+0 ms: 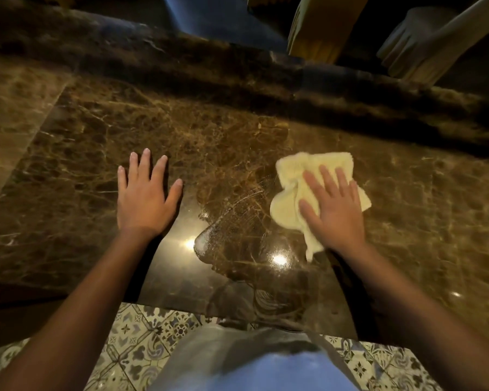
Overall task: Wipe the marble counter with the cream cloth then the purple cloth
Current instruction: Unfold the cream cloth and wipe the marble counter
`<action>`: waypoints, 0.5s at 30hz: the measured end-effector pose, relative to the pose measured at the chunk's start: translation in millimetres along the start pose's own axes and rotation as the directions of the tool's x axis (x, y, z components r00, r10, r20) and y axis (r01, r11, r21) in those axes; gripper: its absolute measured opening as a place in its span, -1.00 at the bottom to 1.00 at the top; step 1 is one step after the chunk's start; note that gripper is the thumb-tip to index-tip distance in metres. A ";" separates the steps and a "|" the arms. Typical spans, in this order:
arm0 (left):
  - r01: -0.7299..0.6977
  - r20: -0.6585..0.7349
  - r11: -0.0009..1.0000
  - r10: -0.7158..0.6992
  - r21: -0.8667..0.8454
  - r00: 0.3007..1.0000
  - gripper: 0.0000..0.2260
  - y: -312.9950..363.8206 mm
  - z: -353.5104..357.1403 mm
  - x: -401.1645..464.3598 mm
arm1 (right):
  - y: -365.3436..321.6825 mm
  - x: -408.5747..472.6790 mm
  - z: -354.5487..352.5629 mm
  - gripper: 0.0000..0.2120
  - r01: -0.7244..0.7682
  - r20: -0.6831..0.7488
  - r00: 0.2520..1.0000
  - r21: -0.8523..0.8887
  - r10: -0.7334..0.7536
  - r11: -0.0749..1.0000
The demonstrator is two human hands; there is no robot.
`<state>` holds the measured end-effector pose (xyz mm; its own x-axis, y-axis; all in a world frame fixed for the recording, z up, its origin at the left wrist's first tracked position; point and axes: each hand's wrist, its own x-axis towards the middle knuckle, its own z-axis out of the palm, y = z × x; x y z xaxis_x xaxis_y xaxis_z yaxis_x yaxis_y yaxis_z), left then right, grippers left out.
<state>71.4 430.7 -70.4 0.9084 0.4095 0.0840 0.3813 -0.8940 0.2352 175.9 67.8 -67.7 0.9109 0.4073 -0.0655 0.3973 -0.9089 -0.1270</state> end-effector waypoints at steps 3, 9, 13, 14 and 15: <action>0.007 -0.021 0.999 -0.008 -0.038 1.000 -0.44 -0.6 -1.7 -0.8 | -13.1 66.9 -9.3 -0.38 -0.245 -0.016 0.969 0.041 0.245 0.969; 0.121 -0.088 0.990 -0.127 -0.074 0.988 -0.49 -4.8 -3.5 -6.0 | -95.5 40.4 0.5 -0.40 0.070 0.046 0.996 0.017 -0.070 0.997; 0.120 -0.019 0.993 -0.120 0.003 0.993 -0.40 -12.5 -2.0 -18.6 | -75.2 -63.8 7.8 -0.43 0.320 0.057 0.944 0.068 -0.324 0.945; 0.093 -0.004 0.995 -0.093 0.022 0.996 -0.40 -15.1 -2.0 -25.6 | -57.3 -79.1 7.8 -0.43 0.316 0.068 0.945 0.067 -0.320 0.946; 0.073 0.002 0.997 -0.073 0.038 0.997 -0.40 -17.7 -1.9 -33.5 | -35.8 -87.0 5.7 -0.41 0.286 0.070 0.954 0.064 -0.290 0.956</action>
<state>33.9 433.1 -75.5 0.8786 0.4732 0.0644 0.4526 -0.8681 0.2039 81.8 65.5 -63.1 0.7462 0.6590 -0.0947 0.6336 -0.7466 -0.2030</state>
